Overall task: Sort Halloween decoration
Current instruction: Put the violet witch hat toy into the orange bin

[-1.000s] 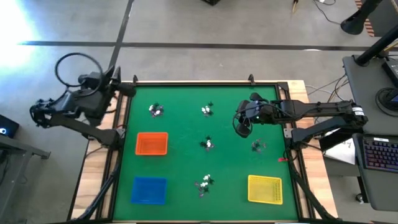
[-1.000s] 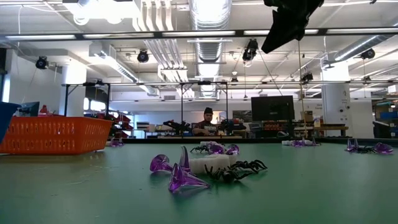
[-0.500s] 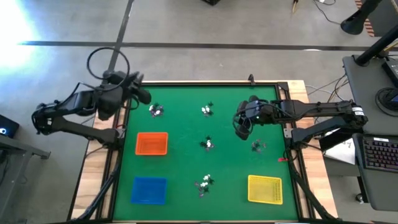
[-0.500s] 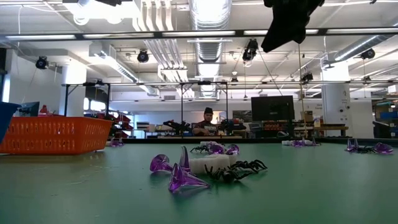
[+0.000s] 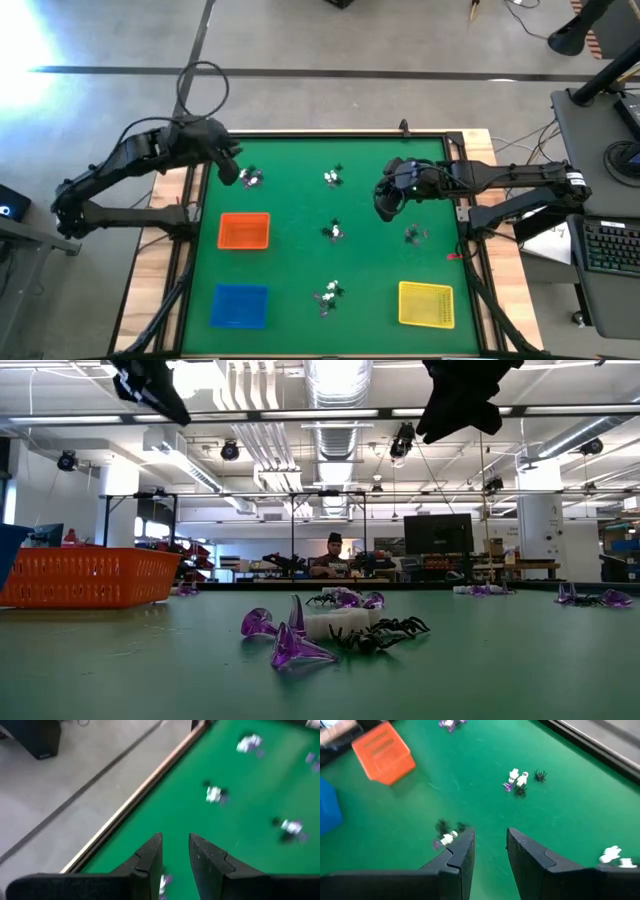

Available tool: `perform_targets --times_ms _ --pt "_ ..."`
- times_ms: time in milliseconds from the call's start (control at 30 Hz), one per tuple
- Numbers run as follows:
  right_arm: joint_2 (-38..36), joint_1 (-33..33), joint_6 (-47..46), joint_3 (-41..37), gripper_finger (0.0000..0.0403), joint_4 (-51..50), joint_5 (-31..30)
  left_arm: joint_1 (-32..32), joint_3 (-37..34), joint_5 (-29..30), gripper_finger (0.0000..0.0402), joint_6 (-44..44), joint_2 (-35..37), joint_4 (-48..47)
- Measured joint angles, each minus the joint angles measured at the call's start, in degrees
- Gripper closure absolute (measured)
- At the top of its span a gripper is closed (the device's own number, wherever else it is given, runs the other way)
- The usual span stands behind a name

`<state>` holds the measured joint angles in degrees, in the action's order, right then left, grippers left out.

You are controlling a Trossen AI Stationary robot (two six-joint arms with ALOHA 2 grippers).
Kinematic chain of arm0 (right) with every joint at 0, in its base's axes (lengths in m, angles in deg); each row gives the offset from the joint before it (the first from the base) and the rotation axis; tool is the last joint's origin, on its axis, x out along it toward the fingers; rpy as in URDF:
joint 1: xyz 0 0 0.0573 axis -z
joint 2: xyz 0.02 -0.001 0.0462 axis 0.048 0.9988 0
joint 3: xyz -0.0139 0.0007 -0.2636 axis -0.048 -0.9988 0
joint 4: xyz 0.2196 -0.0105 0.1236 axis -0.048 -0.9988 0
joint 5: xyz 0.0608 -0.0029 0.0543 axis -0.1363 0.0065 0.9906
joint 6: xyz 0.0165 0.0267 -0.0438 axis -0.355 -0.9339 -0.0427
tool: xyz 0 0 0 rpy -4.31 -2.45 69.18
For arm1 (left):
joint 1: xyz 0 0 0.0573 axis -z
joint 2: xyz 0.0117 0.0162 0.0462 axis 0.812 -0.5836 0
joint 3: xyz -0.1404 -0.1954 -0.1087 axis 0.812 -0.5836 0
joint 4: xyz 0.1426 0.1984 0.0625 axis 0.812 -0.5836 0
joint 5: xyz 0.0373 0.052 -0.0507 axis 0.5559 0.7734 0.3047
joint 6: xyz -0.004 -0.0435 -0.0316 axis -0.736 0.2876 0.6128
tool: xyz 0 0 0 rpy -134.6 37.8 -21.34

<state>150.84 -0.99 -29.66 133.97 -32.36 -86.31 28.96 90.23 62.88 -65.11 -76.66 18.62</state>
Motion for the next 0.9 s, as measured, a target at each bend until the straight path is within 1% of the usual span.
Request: perform_targets --times_ms 100,200,367,467,633,800,900 --pt "0.00 0.00 -1.89 0.00 0.0298 0.55 0.00 -0.31 -3.45 -2.02 0.0320 -2.52 0.00 -0.63" --pt "0.00 0.00 -3.68 0.00 0.0298 0.55 -0.01 -0.29 -7.27 -4.38 0.0305 -4.34 0.00 -0.81" --pt "0.00 0.00 -6.66 0.00 0.0298 0.55 -0.03 -0.30 -13.43 -4.35 0.0266 -4.32 -0.07 -0.75" --pt "0.00 0.00 -6.94 0.00 0.0298 0.55 -0.32 -0.29 -16.58 -2.80 0.0248 -2.38 -0.07 -0.73" --pt "0.00 0.00 -7.09 0.00 0.0298 0.55 -0.48 -0.29 -20.11 -1.95 0.0246 -1.49 -0.07 0.76" --pt "0.07 0.02 -7.10 0.00 0.0298 0.52 -2.18 -0.29 -20.47 -1.93 0.0252 -1.50 -0.07 2.01" --pt "0.07 0.02 -6.94 0.00 0.0298 0.52 -2.79 -0.29 -20.45 -1.87 0.0256 0.55 -0.21 2.21"
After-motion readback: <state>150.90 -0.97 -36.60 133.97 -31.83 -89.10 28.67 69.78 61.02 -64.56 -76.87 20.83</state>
